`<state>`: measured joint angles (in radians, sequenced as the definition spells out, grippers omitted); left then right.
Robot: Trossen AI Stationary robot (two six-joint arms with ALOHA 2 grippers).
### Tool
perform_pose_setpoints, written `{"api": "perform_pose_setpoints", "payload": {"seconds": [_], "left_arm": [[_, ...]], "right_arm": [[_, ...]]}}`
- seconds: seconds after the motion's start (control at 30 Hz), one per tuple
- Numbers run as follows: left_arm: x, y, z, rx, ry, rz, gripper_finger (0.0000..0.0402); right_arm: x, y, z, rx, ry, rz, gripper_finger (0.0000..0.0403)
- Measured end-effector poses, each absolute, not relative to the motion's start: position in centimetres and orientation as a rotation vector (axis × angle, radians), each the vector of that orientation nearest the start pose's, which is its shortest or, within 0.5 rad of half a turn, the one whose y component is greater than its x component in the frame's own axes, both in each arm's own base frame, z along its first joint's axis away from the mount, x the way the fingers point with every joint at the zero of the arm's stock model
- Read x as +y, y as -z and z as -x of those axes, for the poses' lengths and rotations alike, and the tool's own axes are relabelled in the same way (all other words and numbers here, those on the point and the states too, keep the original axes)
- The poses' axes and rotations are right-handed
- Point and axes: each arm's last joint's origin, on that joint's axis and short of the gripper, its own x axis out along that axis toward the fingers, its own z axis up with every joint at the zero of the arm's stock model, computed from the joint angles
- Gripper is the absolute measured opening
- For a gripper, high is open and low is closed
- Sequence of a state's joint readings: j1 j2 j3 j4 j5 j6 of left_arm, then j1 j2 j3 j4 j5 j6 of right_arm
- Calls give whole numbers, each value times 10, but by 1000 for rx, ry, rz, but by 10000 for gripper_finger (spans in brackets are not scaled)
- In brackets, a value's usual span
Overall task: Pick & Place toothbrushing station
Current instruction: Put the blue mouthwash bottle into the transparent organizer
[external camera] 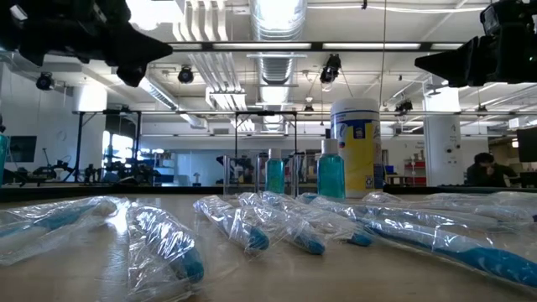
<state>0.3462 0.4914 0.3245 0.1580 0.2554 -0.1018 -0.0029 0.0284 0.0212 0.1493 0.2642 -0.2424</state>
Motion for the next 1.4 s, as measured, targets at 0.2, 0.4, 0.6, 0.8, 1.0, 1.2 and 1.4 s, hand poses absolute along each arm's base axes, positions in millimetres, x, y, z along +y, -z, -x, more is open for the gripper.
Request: {"api": "perform_pose_setpoints", "payload": {"seconds": [0.2,0.4,0.6,0.8,1.0,1.2,1.4], "left_arm": [[38,-217,-121,2,-159,109,7],[36,-188,-117,-57,-146,106,5],[35,-174,-115,-60,-146,86,3],[35,-168,-115,-2,-149,80,4],[35,-167,-115,8,-150,68,7],[35,-155,-114,136,-148,9,15],[36,-150,-113,189,-168,-24,4]], "right_arm": [[-8,-183,-96,-107,282,222,8],[-8,-183,-96,-115,280,196,8],[-8,-185,-96,-135,280,176,8],[-8,-186,-96,-149,282,183,8],[-8,-186,-96,-148,284,191,8],[-8,-187,-96,-147,292,267,8],[-8,-185,-97,-124,286,294,8]]}}
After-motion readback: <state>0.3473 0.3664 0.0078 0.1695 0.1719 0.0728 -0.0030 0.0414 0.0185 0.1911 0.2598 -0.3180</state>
